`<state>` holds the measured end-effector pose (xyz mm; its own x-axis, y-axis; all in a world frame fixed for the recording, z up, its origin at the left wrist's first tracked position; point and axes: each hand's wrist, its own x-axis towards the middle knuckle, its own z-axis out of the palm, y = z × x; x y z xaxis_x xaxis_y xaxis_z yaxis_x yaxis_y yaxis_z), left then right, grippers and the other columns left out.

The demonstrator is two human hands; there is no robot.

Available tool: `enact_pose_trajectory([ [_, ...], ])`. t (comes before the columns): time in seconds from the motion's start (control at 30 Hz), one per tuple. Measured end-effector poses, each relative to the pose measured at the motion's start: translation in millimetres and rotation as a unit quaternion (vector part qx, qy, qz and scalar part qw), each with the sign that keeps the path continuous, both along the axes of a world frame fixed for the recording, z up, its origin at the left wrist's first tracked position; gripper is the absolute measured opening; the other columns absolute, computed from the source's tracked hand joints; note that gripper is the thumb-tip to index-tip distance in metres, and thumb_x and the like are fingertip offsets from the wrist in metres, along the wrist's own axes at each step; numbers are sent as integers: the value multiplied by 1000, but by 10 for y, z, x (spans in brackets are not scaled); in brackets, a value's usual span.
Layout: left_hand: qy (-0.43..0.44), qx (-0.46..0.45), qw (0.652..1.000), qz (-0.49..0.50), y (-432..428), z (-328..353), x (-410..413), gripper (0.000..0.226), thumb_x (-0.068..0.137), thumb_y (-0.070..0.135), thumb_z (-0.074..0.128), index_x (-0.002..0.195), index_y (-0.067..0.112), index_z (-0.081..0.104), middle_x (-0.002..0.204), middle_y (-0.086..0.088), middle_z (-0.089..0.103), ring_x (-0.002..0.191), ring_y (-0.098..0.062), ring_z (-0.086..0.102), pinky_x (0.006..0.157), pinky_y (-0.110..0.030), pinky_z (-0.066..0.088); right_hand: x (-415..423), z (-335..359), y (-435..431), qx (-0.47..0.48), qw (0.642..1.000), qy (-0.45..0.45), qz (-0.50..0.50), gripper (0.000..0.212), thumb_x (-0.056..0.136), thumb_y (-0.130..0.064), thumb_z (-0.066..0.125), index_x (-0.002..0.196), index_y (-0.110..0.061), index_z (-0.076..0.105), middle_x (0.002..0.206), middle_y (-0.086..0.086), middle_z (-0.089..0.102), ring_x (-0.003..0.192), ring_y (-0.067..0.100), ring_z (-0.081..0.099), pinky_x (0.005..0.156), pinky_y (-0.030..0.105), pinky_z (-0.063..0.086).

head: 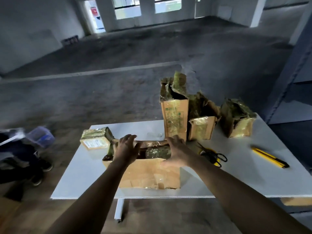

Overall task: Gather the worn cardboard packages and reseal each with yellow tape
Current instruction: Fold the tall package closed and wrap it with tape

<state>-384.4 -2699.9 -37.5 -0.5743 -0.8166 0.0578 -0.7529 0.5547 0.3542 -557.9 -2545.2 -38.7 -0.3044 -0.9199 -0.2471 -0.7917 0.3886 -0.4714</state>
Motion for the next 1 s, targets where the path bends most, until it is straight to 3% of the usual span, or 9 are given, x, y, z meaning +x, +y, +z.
enact_pose_trajectory([
  [0.13, -3, 40, 991, 127, -34, -43, 412, 66, 90, 66, 50, 144, 30, 40, 158, -4, 28, 142, -32, 26, 109, -54, 23, -31, 2, -77, -26, 999, -11, -18, 98, 73, -48, 79, 149, -25, 21, 145, 3, 21, 135, 34, 27, 95, 39, 43],
  [0.23, -42, 71, 993, 87, -61, -33, 521, 71, 89, 77, 34, 148, 39, 34, 164, 0, 15, 148, -31, 14, 113, -58, 22, -42, -27, -113, -43, 994, -88, -42, 103, 73, -43, 79, 151, -32, 12, 153, 1, 4, 140, 36, 22, 93, 35, 44],
  [0.4, -121, 36, 992, -23, 84, -32, 419, 68, 91, 75, 24, 151, 44, 29, 164, 11, -2, 152, -21, -10, 116, -57, -6, -55, -67, -110, -64, 985, -151, -54, 104, 77, -42, 79, 154, -33, 9, 158, -5, -21, 148, 33, 16, 106, 36, 40],
  [0.5, -107, 1, 984, -144, 98, -22, 297, 87, 80, 88, 22, 150, 38, 35, 163, 7, 14, 152, -21, 13, 118, -58, 18, -45, -31, -118, -63, 983, -162, -65, 101, 79, -38, 79, 155, -32, 13, 159, -5, -23, 149, 33, 17, 109, 37, 39],
  [0.6, -74, -27, 985, -155, 82, -41, 169, 52, 94, 49, 58, 143, 31, 50, 158, -1, 33, 141, -29, 40, 105, -50, 44, -8, 48, -139, -38, 983, -162, -75, 100, 84, -37, 76, 158, -34, 9, 159, 0, -34, 152, 33, 3, 115, 39, 30],
  [0.7, -119, -51, 980, -147, 87, -5, 94, 49, 98, 41, 53, 146, 31, 46, 159, 3, 33, 137, -25, 45, 98, -40, 48, 56, 78, -204, -18, 996, -63, -68, 98, 85, -54, 70, 158, -39, 6, 161, 6, -31, 150, 41, -4, 117, 45, 25],
  [0.8, -143, -77, 974, -158, -10, 17, 91, 38, 102, 41, 46, 137, 30, 55, 138, 0, 59, 118, -25, 60, 86, -36, 51, 148, 44, -312, -19, 996, 75, -50, 97, 81, -70, 62, 156, -44, 7, 164, 8, -18, 148, 45, -15, 120, 57, 5],
  [0.87, -130, -95, 970, -180, -119, -6, 138, 31, 104, 39, 43, 126, 28, 61, 122, -1, 69, 106, -22, 66, 82, -34, 53, 230, 54, -375, -16, 996, 69, -56, 98, 81, -69, 63, 157, -43, 7, 166, 7, -8, 149, 42, -11, 120, 58, 10],
  [1.0, -58, -118, 958, -253, -392, -70, 304, 28, 104, 33, 45, 123, 28, 64, 124, 1, 68, 103, -18, 68, 76, -25, 51, 379, 145, -561, 44, 990, 117, -63, 106, 79, -67, 65, 158, -25, 6, 161, 13, 12, 148, 36, 10, 120, 52, 17],
])
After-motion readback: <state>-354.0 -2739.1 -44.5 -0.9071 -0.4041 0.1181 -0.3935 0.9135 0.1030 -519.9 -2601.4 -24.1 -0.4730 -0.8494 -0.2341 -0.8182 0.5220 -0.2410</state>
